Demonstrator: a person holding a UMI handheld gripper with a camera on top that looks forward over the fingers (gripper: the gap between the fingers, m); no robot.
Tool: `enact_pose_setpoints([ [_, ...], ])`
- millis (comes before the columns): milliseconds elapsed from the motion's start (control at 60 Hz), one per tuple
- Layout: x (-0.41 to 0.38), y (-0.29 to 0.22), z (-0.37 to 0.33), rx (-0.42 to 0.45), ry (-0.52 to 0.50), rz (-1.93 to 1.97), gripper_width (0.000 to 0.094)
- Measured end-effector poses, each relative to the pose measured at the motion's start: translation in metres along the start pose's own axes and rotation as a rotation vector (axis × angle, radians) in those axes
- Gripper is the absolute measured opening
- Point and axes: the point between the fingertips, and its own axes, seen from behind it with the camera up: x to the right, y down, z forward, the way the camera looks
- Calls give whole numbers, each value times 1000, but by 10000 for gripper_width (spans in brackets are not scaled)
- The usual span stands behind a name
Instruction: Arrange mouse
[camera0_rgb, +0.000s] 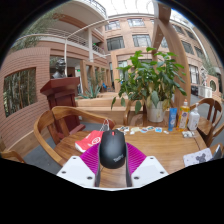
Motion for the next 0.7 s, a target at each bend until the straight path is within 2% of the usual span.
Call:
enact_pose_setpoints([
  [117, 84, -60, -38, 110, 78, -12, 350],
  [200, 165, -65, -49, 93, 180, -18, 350],
  [233, 204, -50, -53, 76, 230, -23, 350],
  [333, 301, 5, -58, -51, 359, -30, 349],
  [433, 365, 68, -64, -193, 433, -28, 351],
  [550, 401, 128, -67, -309, 452, -2, 356],
  [700, 409, 168, -69, -400, 446, 55, 418],
])
